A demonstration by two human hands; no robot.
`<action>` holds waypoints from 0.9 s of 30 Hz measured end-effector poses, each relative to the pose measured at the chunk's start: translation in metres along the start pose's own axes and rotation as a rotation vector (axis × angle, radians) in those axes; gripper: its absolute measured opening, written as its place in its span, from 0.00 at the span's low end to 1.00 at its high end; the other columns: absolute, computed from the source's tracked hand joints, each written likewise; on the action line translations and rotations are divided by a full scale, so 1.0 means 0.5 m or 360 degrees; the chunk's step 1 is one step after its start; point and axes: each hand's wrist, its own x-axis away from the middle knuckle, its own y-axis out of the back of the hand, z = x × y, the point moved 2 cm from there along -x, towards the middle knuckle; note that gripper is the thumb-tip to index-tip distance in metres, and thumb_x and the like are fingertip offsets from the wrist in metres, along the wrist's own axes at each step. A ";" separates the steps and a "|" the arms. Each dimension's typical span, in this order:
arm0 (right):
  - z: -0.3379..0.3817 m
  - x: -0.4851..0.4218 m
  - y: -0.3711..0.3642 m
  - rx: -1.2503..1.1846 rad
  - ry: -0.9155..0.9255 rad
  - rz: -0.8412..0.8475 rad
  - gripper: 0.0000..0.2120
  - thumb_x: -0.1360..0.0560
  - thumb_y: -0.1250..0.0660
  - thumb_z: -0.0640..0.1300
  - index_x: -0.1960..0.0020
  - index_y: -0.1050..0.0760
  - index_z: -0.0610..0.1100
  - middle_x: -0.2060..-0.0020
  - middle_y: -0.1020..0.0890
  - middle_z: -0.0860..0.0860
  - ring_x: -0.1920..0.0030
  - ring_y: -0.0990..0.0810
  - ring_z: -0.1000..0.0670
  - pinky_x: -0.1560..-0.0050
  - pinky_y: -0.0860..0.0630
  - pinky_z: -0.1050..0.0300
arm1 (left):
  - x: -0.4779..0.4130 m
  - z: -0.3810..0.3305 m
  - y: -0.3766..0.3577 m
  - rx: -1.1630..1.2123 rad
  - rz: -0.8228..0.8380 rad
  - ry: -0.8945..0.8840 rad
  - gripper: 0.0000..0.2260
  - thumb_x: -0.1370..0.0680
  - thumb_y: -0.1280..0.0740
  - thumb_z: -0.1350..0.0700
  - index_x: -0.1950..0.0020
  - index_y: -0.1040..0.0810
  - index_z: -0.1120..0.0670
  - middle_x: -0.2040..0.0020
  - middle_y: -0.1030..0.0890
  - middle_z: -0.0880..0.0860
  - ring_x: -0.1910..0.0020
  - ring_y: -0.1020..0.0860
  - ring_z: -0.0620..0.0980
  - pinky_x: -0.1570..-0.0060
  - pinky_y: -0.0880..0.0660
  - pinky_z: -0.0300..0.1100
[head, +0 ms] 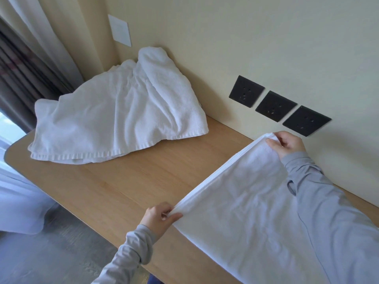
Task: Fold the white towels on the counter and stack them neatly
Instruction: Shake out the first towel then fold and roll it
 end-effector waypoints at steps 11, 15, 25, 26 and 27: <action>0.048 -0.001 0.184 -0.0079 0.0127 -0.0608 0.10 0.27 0.32 0.41 0.49 0.22 0.37 0.60 0.21 0.44 0.59 0.26 0.48 0.61 0.31 0.66 | -0.140 -0.227 0.150 -0.0289 -0.0097 -0.0467 0.11 0.31 0.25 0.51 0.67 0.27 0.48 0.69 0.27 0.47 0.68 0.29 0.43 0.64 0.33 0.32; 0.083 0.038 0.278 -0.0209 0.0235 -0.0830 0.11 0.33 0.36 0.50 0.55 0.24 0.45 0.71 0.27 0.52 0.70 0.30 0.56 0.70 0.36 0.78 | -0.175 -0.369 0.213 -0.0438 -0.0191 -0.0794 0.13 0.29 0.27 0.51 0.66 0.27 0.55 0.69 0.26 0.49 0.68 0.27 0.45 0.64 0.32 0.31; 0.129 0.118 0.589 -0.0702 0.0420 -0.1320 0.16 0.26 0.33 0.34 0.65 0.29 0.52 0.77 0.25 0.65 0.74 0.30 0.64 0.70 0.36 0.75 | -0.144 -0.800 0.272 -0.0375 -0.0348 -0.1473 0.11 0.30 0.26 0.57 0.67 0.27 0.50 0.72 0.25 0.44 0.69 0.27 0.37 0.65 0.34 0.23; 0.138 0.129 0.619 -0.0761 0.0453 -0.1356 0.15 0.26 0.33 0.35 0.64 0.28 0.52 0.76 0.24 0.65 0.73 0.30 0.64 0.68 0.34 0.74 | -0.142 -0.836 0.274 -0.0317 -0.0343 -0.1508 0.11 0.30 0.26 0.57 0.67 0.27 0.50 0.72 0.25 0.42 0.71 0.28 0.38 0.67 0.34 0.24; 0.146 0.140 0.649 -0.0822 0.0485 -0.1389 0.14 0.26 0.32 0.35 0.63 0.27 0.52 0.75 0.23 0.65 0.72 0.29 0.64 0.66 0.33 0.73 | -0.139 -0.872 0.277 -0.0246 -0.0330 -0.1531 0.11 0.31 0.25 0.56 0.68 0.26 0.51 0.72 0.26 0.42 0.72 0.30 0.40 0.68 0.35 0.25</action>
